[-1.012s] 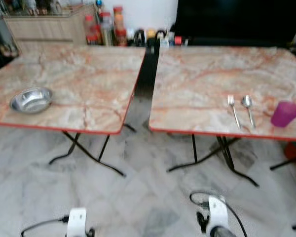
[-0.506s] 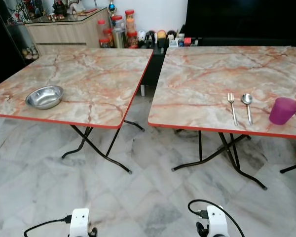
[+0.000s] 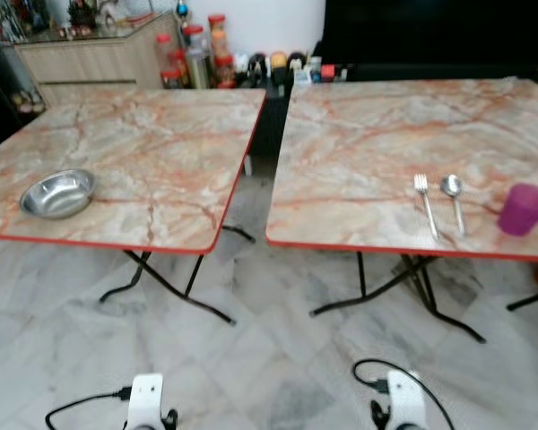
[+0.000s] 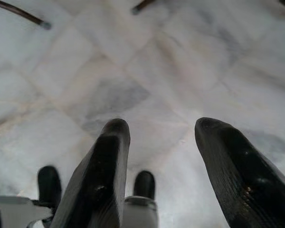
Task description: Setting the table
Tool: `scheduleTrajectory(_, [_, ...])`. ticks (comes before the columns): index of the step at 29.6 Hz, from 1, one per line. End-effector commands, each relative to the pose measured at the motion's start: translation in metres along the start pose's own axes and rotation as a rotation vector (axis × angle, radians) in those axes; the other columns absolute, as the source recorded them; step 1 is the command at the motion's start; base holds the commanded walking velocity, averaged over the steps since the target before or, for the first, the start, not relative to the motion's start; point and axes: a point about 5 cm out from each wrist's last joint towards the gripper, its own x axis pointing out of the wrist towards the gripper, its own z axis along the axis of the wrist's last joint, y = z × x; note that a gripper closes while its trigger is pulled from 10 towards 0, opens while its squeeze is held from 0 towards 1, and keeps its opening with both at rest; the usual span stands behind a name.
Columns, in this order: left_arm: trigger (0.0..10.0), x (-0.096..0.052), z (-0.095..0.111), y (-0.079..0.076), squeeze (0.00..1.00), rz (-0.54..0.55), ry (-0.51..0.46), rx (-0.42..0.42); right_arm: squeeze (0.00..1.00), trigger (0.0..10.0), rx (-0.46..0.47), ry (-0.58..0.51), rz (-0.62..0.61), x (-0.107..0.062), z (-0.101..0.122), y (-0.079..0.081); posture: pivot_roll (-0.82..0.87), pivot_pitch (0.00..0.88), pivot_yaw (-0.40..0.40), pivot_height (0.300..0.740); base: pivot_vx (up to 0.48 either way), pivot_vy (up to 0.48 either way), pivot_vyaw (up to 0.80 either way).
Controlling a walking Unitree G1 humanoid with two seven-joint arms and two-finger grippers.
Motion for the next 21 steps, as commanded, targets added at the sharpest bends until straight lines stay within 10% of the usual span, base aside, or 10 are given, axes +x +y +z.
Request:
scheduleTrajectory(1, [10.0, 0.0004, 0.0022, 0.0032, 0.0, 0.014, -0.002, -0.003, 0.0, 10.0, -0.003, 0.004, -0.009, 0.0, 0.0003, -0.0023, -0.04, 0.0, 0.064, 0.74, 0.349, 0.0, 0.0])
scheduleTrajectory(21, [10.0, 0.0003, 0.0019, 0.003, 0.0, 0.011, -0.003, -0.01, 0.0, 10.0, 0.01, 0.012, -0.024, -0.0001, -0.0012, -0.0029, -0.04, 0.0, 0.059, 0.74, 0.192, 0.0, 0.0])
